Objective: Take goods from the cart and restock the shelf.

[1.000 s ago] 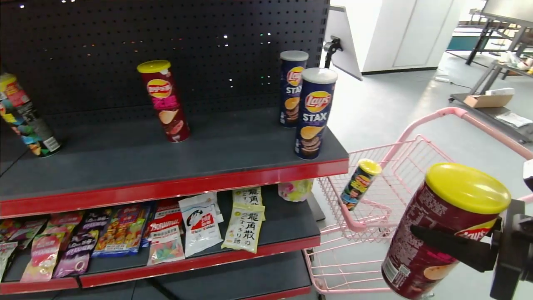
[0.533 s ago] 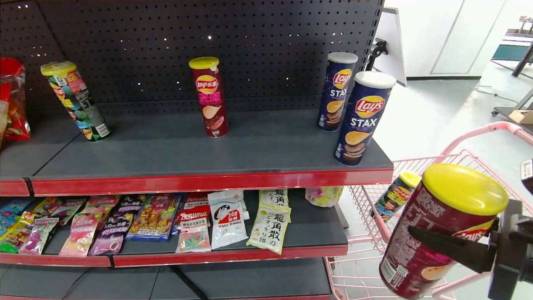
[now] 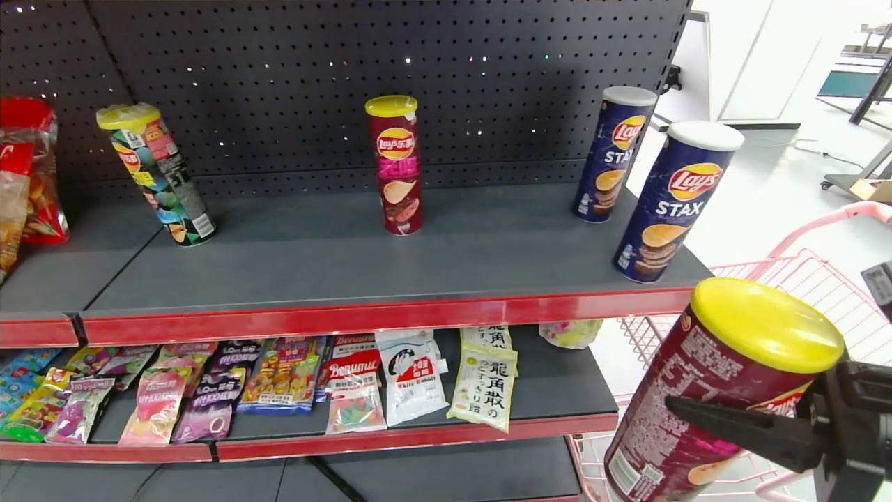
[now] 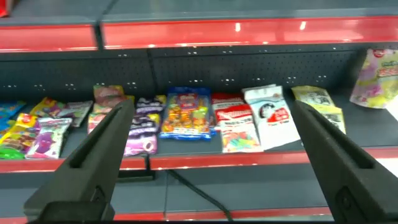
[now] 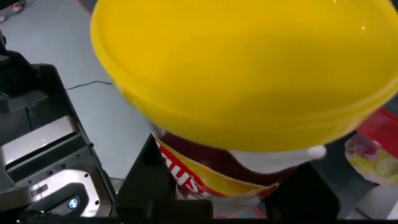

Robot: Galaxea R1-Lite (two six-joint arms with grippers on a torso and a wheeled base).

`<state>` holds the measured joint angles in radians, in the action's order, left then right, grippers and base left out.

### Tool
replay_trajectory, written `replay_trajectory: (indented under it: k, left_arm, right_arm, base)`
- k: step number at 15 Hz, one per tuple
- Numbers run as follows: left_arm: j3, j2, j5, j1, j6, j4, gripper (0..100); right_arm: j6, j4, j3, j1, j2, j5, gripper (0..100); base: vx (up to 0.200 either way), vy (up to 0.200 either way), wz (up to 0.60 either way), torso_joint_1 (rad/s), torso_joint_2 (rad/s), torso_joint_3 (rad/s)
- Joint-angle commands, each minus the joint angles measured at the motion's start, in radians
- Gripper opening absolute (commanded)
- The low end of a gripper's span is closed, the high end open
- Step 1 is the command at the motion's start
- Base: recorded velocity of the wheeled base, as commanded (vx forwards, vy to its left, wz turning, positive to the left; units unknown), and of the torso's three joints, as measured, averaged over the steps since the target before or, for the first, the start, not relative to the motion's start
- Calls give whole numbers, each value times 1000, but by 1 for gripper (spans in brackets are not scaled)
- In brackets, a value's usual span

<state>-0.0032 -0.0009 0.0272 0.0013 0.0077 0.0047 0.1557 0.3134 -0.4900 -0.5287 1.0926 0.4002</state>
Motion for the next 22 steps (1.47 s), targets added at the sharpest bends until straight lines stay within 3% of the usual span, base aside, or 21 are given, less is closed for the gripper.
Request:
replay_trajectory:
  k: [1,4,7,16,22]
  left_arm:
    - [0,1,0,0,0,0,100]
    - [0,1,0,0,0,0,100]
    - [0,1,0,0,2,0,100]
    - [0,1,0,0,2,0,100]
    - [0,1,-20,0,-6,0,100]
  right_arm:
    - [2,1,-4,0,13,2,0]
    - [4,1,1,-2,10,3,0]
    - [4,1,-4,-4,3,2,0]
    - [5,1,-5,-40,1,2,0]
    - [4,0,-2,-48,-10,2,0]
  base:
    - [0,200,0,2,2,-2]
    - [0,200,0,2,4,1]
    - [0,0,0,0,0,0]
    - [200,0,0,2,1,2]
    - [0,0,0,0,0,0]
